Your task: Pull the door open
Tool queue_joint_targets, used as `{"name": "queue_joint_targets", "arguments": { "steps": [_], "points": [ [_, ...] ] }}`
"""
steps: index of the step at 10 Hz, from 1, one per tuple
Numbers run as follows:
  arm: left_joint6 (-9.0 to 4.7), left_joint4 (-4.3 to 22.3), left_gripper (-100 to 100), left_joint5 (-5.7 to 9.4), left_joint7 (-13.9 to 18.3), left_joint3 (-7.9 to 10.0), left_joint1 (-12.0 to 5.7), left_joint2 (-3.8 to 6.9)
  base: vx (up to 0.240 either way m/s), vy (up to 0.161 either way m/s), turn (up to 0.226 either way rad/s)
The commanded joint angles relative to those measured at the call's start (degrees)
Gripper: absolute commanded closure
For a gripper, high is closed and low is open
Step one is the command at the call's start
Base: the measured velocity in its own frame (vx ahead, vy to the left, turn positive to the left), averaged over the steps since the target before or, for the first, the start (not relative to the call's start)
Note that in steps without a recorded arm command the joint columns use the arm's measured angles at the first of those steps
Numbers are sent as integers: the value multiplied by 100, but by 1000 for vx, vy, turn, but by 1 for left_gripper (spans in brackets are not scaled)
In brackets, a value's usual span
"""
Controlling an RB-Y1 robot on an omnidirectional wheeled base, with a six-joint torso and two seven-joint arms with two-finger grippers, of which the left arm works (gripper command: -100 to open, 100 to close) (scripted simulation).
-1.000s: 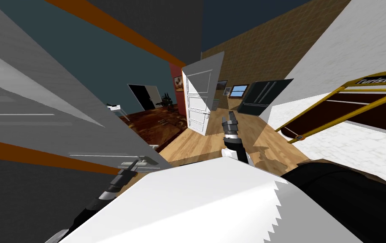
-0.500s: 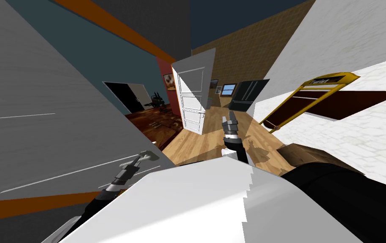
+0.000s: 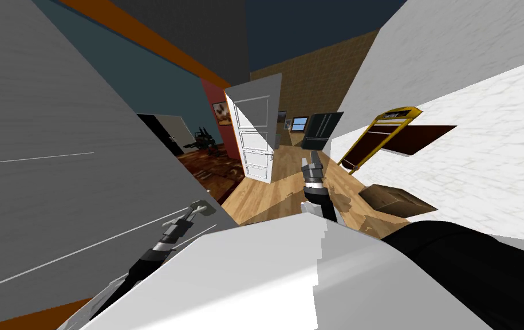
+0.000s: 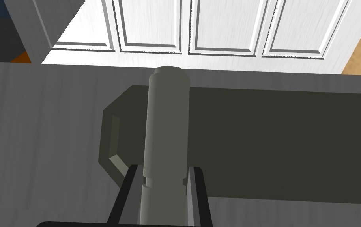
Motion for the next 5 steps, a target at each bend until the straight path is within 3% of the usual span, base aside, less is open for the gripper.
{"name": "queue_joint_targets", "arguments": {
  "steps": [1,5],
  "points": [
    [135,-69,100,-71,-30,-88,-55,-102,2,33,-245],
    [324,22,100,-141,-50,-117,-311,-229,-13,28,-192]
  ]
}}
